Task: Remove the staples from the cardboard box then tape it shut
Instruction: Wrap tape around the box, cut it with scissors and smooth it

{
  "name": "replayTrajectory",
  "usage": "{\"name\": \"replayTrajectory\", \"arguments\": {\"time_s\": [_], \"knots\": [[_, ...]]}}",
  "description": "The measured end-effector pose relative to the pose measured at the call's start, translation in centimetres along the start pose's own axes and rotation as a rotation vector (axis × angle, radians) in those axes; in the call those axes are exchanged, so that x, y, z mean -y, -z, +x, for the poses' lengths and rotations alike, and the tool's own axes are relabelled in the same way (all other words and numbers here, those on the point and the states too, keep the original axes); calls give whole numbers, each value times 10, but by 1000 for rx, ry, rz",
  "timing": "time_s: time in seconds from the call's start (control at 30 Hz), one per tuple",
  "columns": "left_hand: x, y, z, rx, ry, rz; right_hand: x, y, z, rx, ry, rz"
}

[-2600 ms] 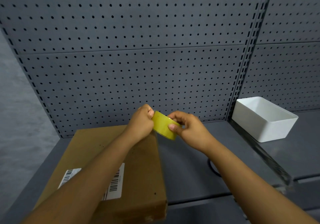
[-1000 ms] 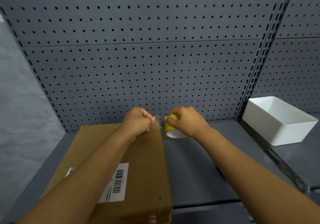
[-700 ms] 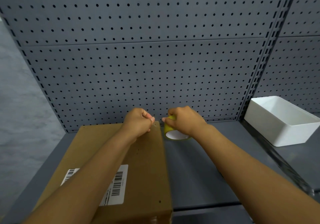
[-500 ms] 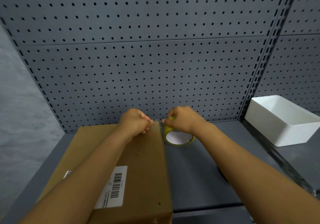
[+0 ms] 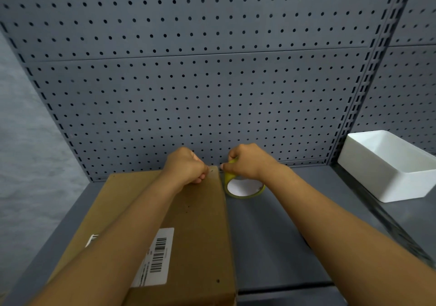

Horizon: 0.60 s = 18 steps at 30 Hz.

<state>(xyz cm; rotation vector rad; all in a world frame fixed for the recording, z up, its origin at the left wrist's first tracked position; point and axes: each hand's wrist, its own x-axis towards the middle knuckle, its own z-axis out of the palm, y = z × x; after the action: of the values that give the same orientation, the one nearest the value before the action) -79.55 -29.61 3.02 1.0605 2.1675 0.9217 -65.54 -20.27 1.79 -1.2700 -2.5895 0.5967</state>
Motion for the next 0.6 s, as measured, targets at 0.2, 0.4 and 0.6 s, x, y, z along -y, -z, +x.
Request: {"name": "replayTrajectory", "arguments": {"time_s": [0.2,0.4,0.6], "knots": [[-1,-1,1,-6,4,14,-2,-2,1,6,9,15],[-1,-5,3,-44,-42,152,-3,-5,3,21,-8,26],[10,4,-2,-80,-138,441,-4,-5,3,19,-22,29]]}}
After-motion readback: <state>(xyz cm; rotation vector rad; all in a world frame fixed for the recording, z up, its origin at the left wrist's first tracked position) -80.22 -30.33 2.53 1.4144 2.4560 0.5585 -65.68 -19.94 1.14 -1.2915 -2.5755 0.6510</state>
